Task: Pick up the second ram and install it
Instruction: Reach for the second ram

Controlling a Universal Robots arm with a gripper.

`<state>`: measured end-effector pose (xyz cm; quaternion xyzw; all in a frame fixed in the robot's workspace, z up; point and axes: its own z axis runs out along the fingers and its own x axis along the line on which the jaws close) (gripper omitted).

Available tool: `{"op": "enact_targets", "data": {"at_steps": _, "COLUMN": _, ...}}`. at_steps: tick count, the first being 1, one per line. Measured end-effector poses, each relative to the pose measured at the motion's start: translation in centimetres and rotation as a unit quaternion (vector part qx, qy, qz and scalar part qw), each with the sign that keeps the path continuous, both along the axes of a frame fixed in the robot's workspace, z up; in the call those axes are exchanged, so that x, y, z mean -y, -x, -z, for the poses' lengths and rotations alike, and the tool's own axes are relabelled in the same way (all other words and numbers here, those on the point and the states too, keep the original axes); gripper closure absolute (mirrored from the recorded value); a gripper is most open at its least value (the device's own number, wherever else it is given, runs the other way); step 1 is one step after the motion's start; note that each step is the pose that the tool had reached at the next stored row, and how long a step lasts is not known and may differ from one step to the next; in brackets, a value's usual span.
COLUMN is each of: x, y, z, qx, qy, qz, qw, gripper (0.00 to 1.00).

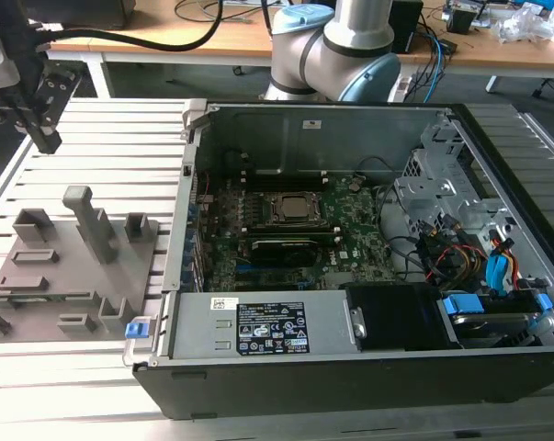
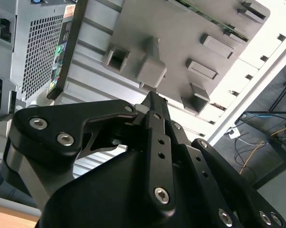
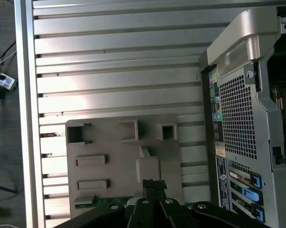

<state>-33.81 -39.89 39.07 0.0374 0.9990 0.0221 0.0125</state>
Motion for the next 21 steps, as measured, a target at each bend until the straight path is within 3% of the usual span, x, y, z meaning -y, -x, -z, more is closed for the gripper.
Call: {"op": "enact_targets", "data": {"at_steps": 21, "x": 0.00, "y": 4.5, "z": 0.12, "qx": 0.0000, "qy": 0.0000, "qz": 0.000, "qw": 1.0000, "gripper": 0.89}}
